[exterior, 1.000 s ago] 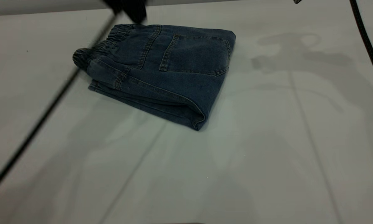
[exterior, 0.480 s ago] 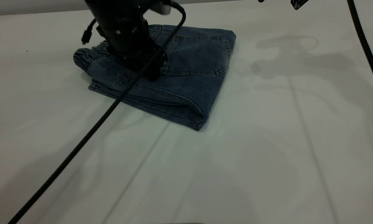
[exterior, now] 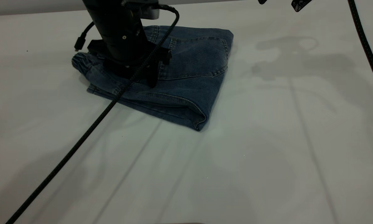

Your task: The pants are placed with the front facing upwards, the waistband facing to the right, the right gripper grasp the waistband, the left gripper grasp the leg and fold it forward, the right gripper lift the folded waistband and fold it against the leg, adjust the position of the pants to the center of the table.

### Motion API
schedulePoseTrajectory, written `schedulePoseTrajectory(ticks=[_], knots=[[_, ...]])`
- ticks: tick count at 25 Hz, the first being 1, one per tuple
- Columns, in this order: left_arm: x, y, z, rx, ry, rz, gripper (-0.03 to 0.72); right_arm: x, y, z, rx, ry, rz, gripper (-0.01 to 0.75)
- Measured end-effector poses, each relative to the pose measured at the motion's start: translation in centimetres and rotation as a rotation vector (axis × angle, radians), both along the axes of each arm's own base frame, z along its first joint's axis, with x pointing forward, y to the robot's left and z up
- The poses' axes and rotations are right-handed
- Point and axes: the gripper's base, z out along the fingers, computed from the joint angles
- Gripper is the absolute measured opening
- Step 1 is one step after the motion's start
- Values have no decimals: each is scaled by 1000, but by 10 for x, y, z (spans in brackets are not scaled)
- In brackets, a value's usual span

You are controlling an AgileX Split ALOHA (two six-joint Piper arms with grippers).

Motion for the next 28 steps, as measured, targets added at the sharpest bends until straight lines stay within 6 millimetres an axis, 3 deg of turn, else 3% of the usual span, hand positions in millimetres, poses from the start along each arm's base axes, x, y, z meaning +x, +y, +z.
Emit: schedulePoseTrajectory(ticks=[6, 19, 24, 28], knots=[[-2, 2, -1, -82, 69, 324, 400, -1, 0, 0, -1, 7, 16, 552], [-18, 0, -3, -151, 291, 713, 379, -2, 0, 3, -2, -4, 30, 552], [-21, -6, 2, -157, 294, 725, 379, -2, 0, 3, -2, 0, 32, 552], [-25, -16, 27, -141, 206, 641, 379, -3, 0, 5, -2, -4, 37, 552]])
